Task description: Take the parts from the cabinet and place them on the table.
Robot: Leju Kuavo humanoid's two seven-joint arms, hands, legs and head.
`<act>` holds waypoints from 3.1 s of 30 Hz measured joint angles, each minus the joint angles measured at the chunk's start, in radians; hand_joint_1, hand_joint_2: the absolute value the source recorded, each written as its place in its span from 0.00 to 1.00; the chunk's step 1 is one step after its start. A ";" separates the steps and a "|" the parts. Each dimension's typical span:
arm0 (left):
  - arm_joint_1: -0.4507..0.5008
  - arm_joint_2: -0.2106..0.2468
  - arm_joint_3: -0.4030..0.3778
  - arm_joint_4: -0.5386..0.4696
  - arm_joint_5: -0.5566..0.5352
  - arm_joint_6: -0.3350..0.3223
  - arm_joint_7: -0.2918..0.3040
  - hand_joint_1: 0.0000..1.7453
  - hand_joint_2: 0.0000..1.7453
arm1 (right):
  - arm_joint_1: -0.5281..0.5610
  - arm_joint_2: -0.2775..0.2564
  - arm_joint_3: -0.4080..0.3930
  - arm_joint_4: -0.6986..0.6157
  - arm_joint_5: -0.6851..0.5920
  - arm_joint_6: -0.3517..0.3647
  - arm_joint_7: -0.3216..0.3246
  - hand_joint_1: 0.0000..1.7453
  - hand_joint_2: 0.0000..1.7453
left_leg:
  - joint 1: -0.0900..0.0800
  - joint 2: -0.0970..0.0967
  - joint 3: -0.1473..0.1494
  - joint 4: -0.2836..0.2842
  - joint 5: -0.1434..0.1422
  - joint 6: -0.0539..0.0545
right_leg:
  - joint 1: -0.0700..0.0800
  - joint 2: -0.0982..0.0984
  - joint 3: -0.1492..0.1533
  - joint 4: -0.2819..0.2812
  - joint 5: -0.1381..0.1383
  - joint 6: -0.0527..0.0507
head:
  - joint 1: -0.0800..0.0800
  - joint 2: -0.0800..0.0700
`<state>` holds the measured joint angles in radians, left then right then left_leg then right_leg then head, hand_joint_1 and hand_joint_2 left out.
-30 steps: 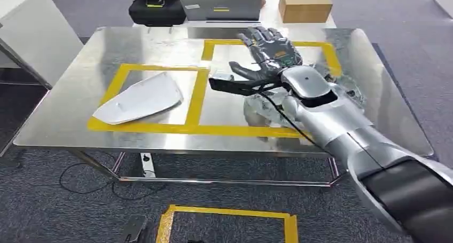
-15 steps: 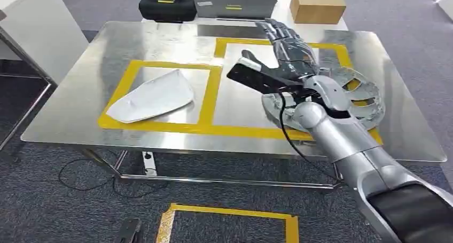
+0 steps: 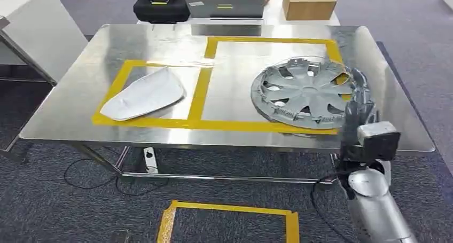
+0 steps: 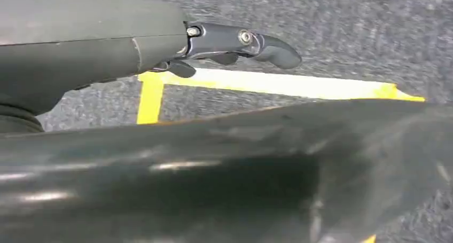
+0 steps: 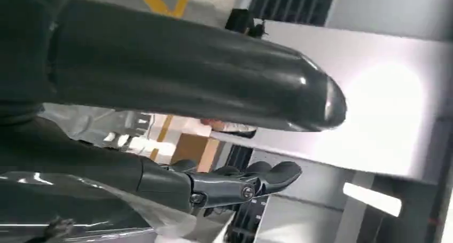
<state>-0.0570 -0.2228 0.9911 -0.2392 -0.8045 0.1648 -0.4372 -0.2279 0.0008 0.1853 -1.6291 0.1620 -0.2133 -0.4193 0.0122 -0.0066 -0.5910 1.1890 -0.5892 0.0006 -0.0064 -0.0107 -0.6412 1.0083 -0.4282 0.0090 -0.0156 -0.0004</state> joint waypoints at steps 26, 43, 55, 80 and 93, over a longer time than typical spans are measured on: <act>0.024 -0.063 0.177 -0.074 -0.026 0.027 -0.012 0.00 0.00 | 0.448 0.325 -0.758 0.515 0.294 0.215 -0.050 0.00 0.00 | -0.008 0.012 -0.071 -0.005 -0.017 -0.013 | -0.004 0.001 0.147 -0.049 -0.090 -0.011 | 0.006 0.000; 0.019 -0.041 0.165 -0.071 -0.223 0.003 0.040 0.00 0.00 | 0.276 0.280 -1.049 1.205 0.712 0.182 0.327 0.00 0.00 | -0.017 0.023 0.061 -0.231 0.126 0.052 | -0.001 0.009 -0.036 0.265 -0.230 0.047 | 0.013 0.000; 0.005 -0.013 0.106 -0.044 -0.321 0.012 0.074 0.00 0.00 | 0.232 0.240 -0.975 1.325 0.993 0.115 0.435 0.00 0.00 | -0.011 -0.013 -0.073 -0.140 0.155 -0.005 | -0.006 0.010 0.249 -0.080 -0.145 -0.017 | 0.003 0.000; -0.004 0.005 0.066 -0.023 -0.344 0.020 0.074 0.00 0.00 | 0.217 0.223 -0.881 1.395 1.050 0.170 0.435 0.00 0.00 | -0.019 -0.087 0.031 -0.186 0.130 0.035 | -0.011 0.108 0.154 -0.030 -0.103 0.023 | 0.006 0.000; 0.006 0.011 0.068 -0.021 -0.332 0.013 0.072 0.00 0.00 | 0.221 0.223 -0.872 1.402 1.068 0.198 0.439 0.00 0.00 | -0.004 0.025 -0.006 -0.082 0.108 -0.014 | -0.008 -0.073 0.160 -0.036 -0.100 -0.004 | -0.008 0.000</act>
<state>-0.0515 -0.2117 1.0594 -0.2602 -1.1360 0.1778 -0.3651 -0.0074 0.2239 -0.6870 -0.2270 1.2299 -0.0152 0.0198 0.0082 0.0185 -0.5969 1.1069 -0.4815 -0.0138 -0.0143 -0.0834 -0.4815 0.9724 -0.5282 0.0049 -0.0233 -0.0004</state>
